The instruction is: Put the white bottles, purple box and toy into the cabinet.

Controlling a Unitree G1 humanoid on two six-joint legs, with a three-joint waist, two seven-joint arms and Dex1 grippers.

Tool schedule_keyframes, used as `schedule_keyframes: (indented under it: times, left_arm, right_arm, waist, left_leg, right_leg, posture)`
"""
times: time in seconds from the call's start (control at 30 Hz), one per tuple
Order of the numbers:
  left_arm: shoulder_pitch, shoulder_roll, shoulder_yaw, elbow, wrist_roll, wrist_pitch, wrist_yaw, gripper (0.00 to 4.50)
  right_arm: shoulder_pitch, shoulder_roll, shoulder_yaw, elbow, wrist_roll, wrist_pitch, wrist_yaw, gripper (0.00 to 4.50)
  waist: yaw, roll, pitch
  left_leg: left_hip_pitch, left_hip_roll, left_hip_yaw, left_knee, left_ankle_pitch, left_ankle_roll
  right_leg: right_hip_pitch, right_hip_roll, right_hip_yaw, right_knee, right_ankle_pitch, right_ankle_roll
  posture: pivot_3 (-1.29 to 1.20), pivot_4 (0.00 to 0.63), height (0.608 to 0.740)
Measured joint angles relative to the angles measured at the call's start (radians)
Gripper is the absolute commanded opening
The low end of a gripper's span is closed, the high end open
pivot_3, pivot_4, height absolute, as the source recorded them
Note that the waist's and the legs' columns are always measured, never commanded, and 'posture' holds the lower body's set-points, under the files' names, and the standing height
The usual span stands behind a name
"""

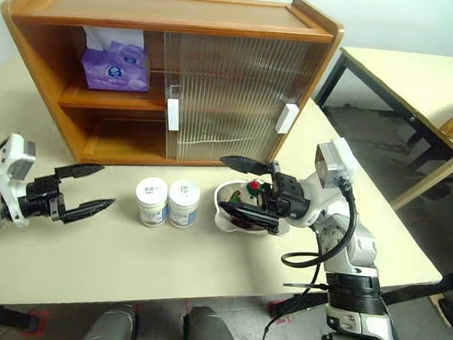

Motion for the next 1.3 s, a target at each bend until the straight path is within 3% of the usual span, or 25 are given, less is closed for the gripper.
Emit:
schedule_keyframes:
  times: [0.13, 0.37, 0.83, 0.97, 1.3]
  left_arm:
    - [-0.043, 0.005, -0.077, 0.144, 0.079, -0.136, -0.109, 4.45]
    - [-0.132, -0.069, -0.157, 0.344, 0.131, -0.292, -0.204, 4.45]
    - [-0.236, -0.192, -0.24, 0.466, 0.199, -0.323, -0.176, 4.45]
    - [-0.24, -0.234, -0.249, 0.498, 0.201, -0.311, -0.164, 4.45]
    - [-0.28, -0.264, -0.296, 0.548, 0.243, -0.305, -0.174, 4.45]
  right_arm:
    - [0.0, -0.008, -0.001, 0.008, -0.003, 0.0, 0.007, 4.5]
    - [-0.002, -0.006, 0.0, 0.015, -0.004, -0.003, 0.01, 4.5]
    - [0.005, -0.007, -0.002, 0.019, -0.007, -0.024, 0.013, 4.5]
    - [0.013, -0.007, -0.002, 0.019, -0.008, -0.027, 0.015, 4.5]
    - [0.016, -0.008, -0.002, 0.019, -0.012, -0.027, 0.02, 4.5]
  waist:
    - [0.001, 0.001, 0.0]
    - [-0.003, 0.002, 0.0]
    - [-0.008, 0.003, 0.001]
    - [-0.008, 0.003, 0.001]
    - [-0.007, 0.004, 0.002]
  left_leg:
    - [-0.005, 0.001, 0.0, 0.0, 0.001, -0.002]
    - [-0.007, 0.0, 0.002, 0.0, 0.002, -0.001]
    - [-0.008, -0.001, 0.003, 0.0, 0.004, 0.002]
    - [-0.009, -0.002, 0.003, 0.0, 0.005, 0.002]
    - [-0.009, -0.002, 0.001, 0.0, 0.006, 0.004]
  right_leg:
    - [-0.007, 0.001, 0.0, 0.003, 0.0, 0.0]
    - [-0.008, 0.0, 0.002, 0.002, 0.0, 0.002]
    - [-0.007, 0.0, 0.002, 0.001, -0.002, 0.008]
    - [-0.006, 0.0, 0.003, 0.001, -0.007, 0.018]
    - [-0.004, 0.0, 0.003, -0.003, -0.005, 0.021]
  posture:
    - [-0.03, 0.069, 0.74]
    - [-0.05, 0.067, 0.74]
    - [-0.07, 0.071, 0.74]
    - [-0.07, 0.072, 0.74]
    - [-0.08, 0.068, 0.74]
